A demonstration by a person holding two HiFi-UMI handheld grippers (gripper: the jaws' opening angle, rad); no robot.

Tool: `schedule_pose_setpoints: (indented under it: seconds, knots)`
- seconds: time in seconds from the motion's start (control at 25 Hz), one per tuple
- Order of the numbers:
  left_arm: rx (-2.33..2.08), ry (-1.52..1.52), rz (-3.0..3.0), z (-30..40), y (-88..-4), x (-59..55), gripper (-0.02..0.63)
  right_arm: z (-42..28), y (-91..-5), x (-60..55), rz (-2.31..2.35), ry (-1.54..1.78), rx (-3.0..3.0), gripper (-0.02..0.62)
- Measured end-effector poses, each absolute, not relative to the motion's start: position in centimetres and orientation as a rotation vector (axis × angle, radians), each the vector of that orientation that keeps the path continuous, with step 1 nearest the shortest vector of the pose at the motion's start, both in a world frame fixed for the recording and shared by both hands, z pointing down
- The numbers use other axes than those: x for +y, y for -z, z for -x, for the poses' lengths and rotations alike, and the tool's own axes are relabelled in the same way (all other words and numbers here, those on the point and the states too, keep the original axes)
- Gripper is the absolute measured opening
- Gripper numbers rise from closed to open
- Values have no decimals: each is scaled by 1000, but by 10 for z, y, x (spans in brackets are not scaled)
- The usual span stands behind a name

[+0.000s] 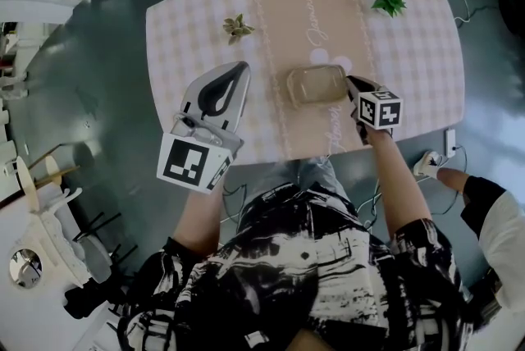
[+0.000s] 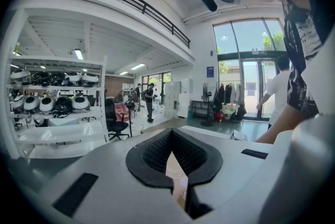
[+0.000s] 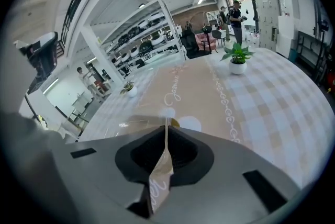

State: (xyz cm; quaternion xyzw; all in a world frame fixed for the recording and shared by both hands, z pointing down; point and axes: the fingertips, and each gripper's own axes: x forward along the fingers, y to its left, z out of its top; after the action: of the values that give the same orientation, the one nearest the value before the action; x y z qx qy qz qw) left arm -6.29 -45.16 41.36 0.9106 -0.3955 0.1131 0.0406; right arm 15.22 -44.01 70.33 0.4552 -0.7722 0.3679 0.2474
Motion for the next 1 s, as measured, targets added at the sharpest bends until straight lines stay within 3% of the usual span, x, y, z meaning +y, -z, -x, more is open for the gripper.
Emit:
schedule_pose_setpoints:
  seconds: [0.32, 1.0]
  knots:
    - [-1223, -319, -2818, 63, -396, -448, 0, -160, -618, -462, -1337, -780, -2236, 15]
    - [-1307, -209, -2960, 64, -306, -451, 0, -186, -310, -461, -1684, 28, -2568, 15]
